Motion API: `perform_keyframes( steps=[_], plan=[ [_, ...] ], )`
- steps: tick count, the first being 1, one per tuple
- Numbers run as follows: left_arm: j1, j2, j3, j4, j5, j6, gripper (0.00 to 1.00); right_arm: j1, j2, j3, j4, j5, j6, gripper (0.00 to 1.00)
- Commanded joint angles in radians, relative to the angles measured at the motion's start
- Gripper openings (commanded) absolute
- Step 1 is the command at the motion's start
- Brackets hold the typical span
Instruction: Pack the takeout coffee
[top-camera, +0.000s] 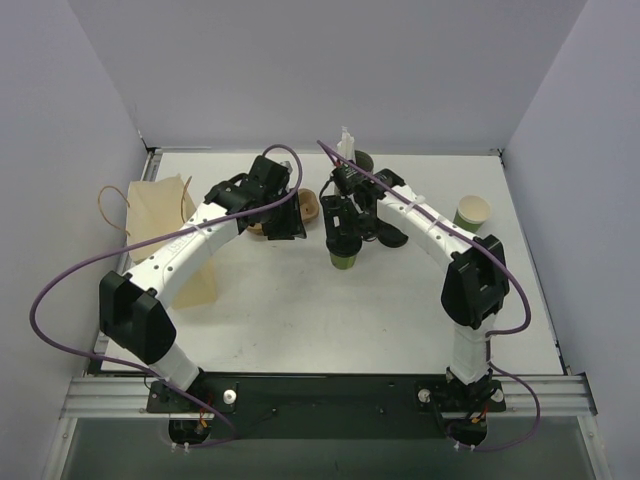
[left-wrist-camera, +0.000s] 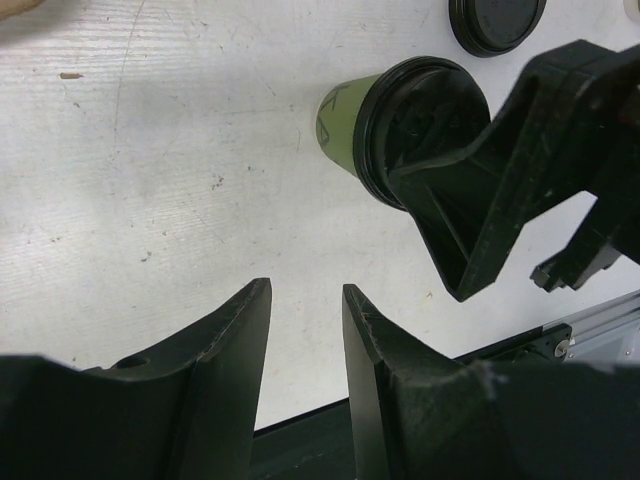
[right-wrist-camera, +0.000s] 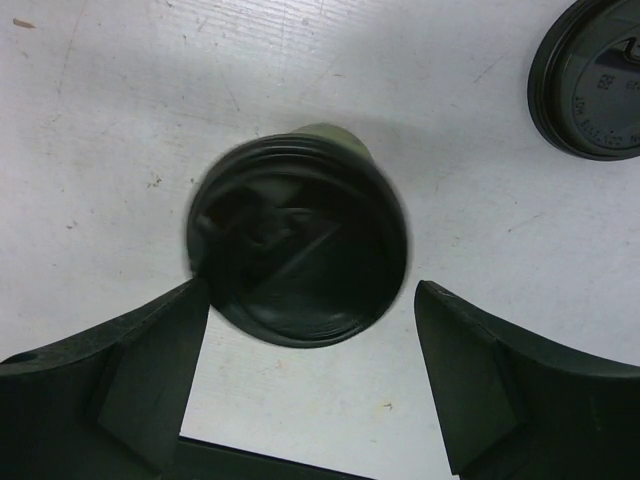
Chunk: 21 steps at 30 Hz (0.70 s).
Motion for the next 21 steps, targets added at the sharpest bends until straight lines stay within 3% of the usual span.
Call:
perform_keyframes(
  steps=[1,21],
  plan=[
    [0.009,-0.036,-0.002,0.003,0.004,0.012,0.45,0.0,0.016,0.049,-0.06,0.056,-0.033,0.78],
    [0.011,0.004,0.017,0.008,0.026,0.021,0.45,0.025,0.028,0.121,-0.078,0.054,-0.033,0.79]
  ],
)
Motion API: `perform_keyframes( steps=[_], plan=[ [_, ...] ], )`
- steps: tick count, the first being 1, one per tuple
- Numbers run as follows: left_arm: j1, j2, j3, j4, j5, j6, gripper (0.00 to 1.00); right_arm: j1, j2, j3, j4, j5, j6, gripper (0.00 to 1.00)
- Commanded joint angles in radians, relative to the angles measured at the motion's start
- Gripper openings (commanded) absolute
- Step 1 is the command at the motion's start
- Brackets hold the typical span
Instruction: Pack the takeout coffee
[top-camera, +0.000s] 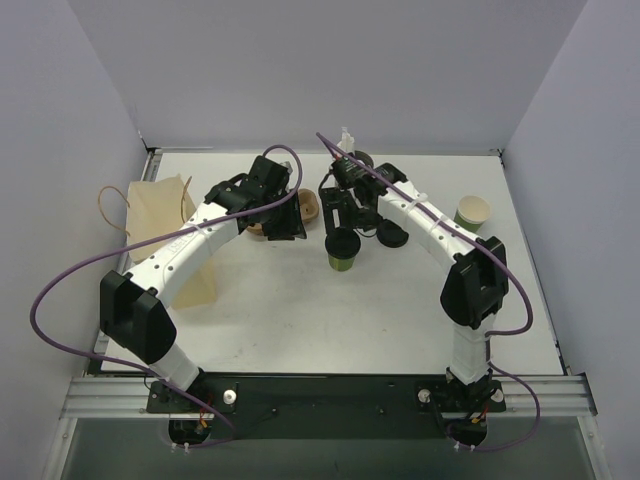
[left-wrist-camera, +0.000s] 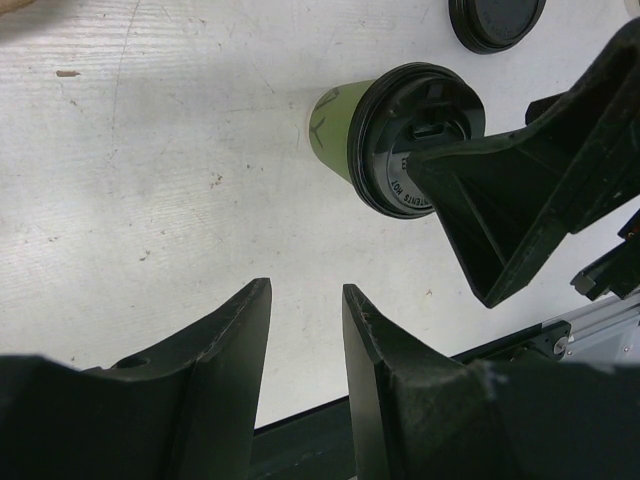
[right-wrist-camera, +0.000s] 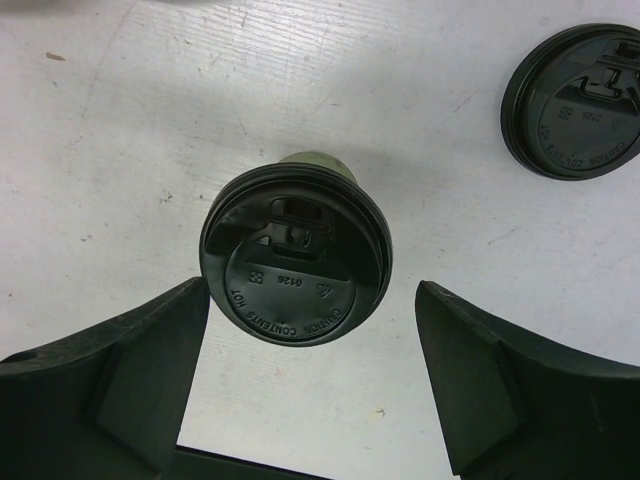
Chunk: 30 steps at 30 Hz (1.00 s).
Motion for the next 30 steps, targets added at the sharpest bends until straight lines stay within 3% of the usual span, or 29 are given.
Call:
perform_keyframes(
  steps=[1,21,30],
  plan=[
    [0.006,0.003,0.019,0.006,0.017,0.019,0.45,0.02,0.016,0.049,-0.049,0.015,-0.015,0.79],
    [0.006,0.0,0.013,0.011,0.023,0.019,0.45,0.047,0.064,0.042,-0.066,0.029,-0.024,0.8],
    [0.006,-0.002,0.007,0.014,0.026,0.018,0.45,0.053,0.073,0.028,-0.07,0.047,-0.021,0.76]
  ],
)
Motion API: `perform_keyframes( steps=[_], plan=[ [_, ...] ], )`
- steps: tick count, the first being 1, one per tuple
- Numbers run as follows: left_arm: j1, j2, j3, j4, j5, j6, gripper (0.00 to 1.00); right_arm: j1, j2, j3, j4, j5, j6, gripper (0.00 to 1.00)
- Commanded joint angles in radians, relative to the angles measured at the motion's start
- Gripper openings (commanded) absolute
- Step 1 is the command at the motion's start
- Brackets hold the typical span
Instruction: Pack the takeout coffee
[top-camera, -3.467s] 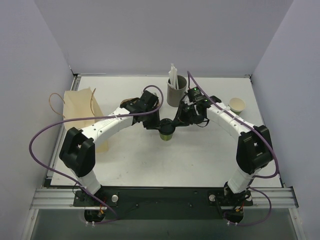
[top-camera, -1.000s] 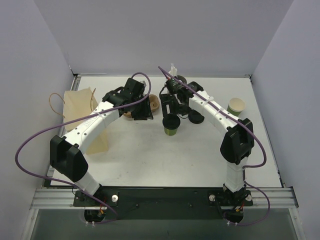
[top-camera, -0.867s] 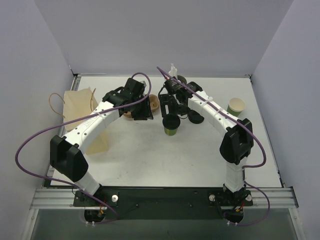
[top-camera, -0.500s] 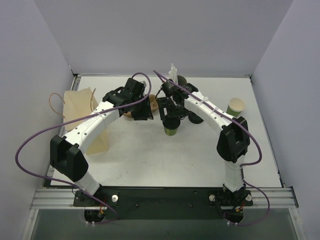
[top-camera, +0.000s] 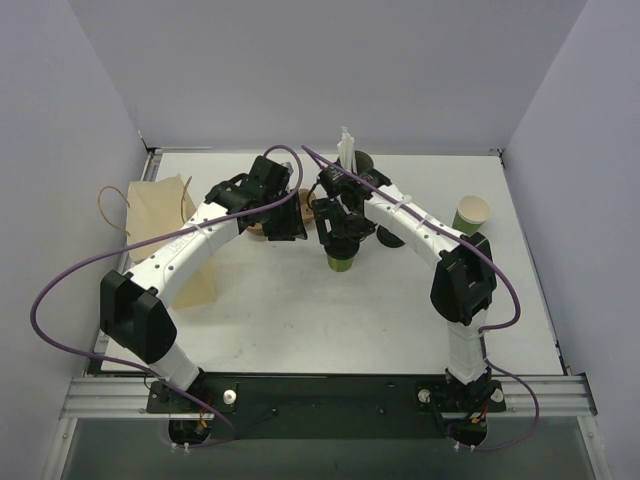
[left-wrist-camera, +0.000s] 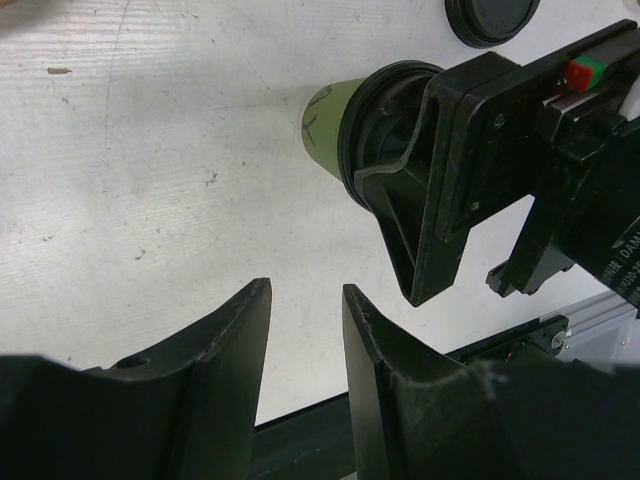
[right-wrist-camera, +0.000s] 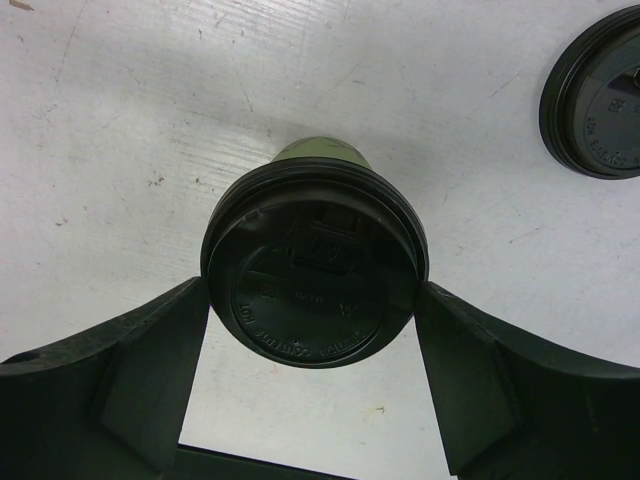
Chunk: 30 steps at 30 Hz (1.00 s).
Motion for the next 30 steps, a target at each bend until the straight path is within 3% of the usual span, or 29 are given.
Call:
perform_keyframes(
  steps=[1,25,30],
  plan=[
    [0.006,-0.004,0.007,0.015,0.014,0.016,0.45,0.007,0.011,0.008,-0.048,0.042,-0.004,0.75],
    [0.01,-0.02,-0.008,0.017,0.029,0.04,0.45,0.024,0.027,-0.03,-0.068,0.071,0.013,0.77],
    [0.015,-0.023,-0.007,0.015,0.031,0.043,0.45,0.023,0.001,-0.032,-0.068,0.082,0.032,0.67]
  ],
)
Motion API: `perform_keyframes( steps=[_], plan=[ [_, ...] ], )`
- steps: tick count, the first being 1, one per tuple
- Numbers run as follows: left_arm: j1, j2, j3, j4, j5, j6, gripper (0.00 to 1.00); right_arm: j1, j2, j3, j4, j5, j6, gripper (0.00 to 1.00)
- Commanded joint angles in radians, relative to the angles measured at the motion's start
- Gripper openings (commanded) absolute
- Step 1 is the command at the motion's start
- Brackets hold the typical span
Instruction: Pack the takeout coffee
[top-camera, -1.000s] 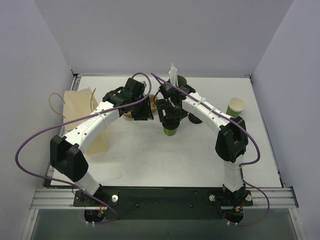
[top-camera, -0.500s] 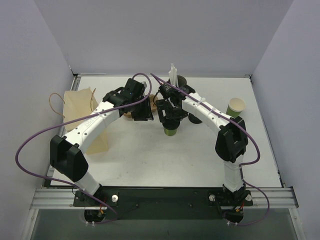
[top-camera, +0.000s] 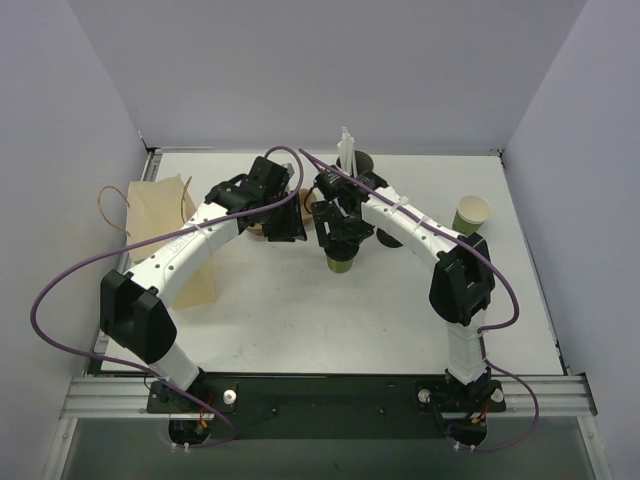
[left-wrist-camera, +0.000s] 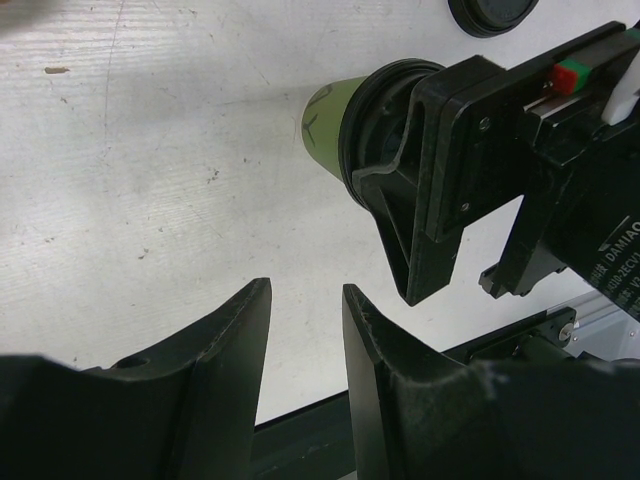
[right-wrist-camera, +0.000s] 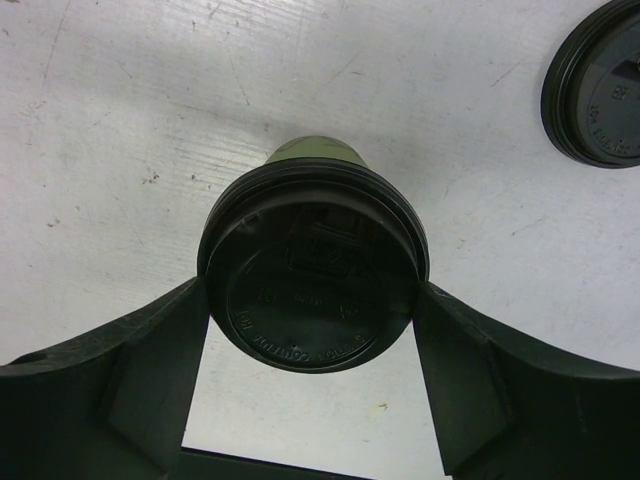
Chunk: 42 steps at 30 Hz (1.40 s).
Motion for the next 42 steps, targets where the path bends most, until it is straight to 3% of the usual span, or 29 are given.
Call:
perform_keyframes(
  steps=[1,9,17,23,31,42],
  plan=[
    [0.013,-0.024,0.0,0.013,0.015,0.025,0.45,0.006,-0.008,-0.022,-0.063,0.053,0.022,0.65],
    [0.018,-0.049,-0.018,0.01,0.015,0.034,0.45,-0.028,-0.094,-0.034,-0.072,0.025,0.059,0.64],
    [0.018,-0.078,-0.038,0.013,0.022,0.054,0.45,-0.109,-0.233,-0.172,-0.072,0.042,0.082,0.64],
    [0.018,-0.107,-0.055,0.016,0.037,0.067,0.45,-0.246,-0.38,-0.324,-0.072,0.107,0.087,0.64],
    [0.018,-0.144,-0.089,0.024,0.063,0.092,0.45,-0.52,-0.591,-0.584,-0.014,0.173,0.1,0.64],
    [0.018,-0.161,-0.107,0.032,0.095,0.112,0.45,-0.686,-0.784,-0.813,0.13,0.206,0.125,0.66]
  ],
)
